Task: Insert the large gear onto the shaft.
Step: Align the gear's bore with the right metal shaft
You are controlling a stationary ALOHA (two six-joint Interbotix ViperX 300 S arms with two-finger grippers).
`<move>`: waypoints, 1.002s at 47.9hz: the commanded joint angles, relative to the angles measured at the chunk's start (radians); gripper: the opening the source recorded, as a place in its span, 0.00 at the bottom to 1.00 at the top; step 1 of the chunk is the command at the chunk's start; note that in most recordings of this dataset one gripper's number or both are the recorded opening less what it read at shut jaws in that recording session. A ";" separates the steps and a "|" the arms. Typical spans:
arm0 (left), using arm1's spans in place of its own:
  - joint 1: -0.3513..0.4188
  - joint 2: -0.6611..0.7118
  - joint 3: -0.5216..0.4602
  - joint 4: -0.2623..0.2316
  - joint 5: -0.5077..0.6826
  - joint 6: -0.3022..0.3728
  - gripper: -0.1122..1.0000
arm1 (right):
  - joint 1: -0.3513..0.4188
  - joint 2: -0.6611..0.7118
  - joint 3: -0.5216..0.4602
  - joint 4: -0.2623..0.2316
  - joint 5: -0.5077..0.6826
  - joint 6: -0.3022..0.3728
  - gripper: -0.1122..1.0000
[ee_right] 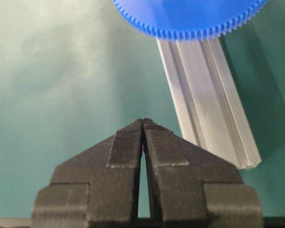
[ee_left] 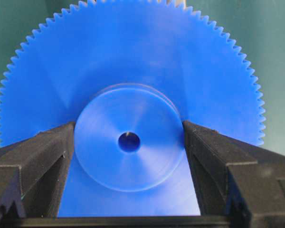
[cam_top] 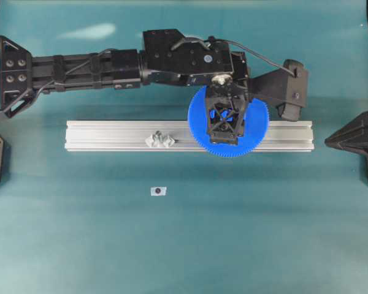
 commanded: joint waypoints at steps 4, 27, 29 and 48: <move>0.034 -0.034 -0.044 0.008 -0.006 -0.002 0.79 | -0.002 0.008 -0.017 0.003 -0.008 0.011 0.18; 0.015 -0.034 -0.109 0.008 0.038 -0.003 0.90 | -0.002 0.008 -0.017 0.005 -0.008 0.011 0.18; 0.012 -0.031 -0.117 0.005 0.044 -0.005 0.89 | -0.002 0.008 -0.018 0.005 -0.008 0.011 0.18; 0.000 -0.023 -0.156 0.005 0.058 -0.005 0.89 | -0.002 0.008 -0.017 0.005 -0.009 0.011 0.18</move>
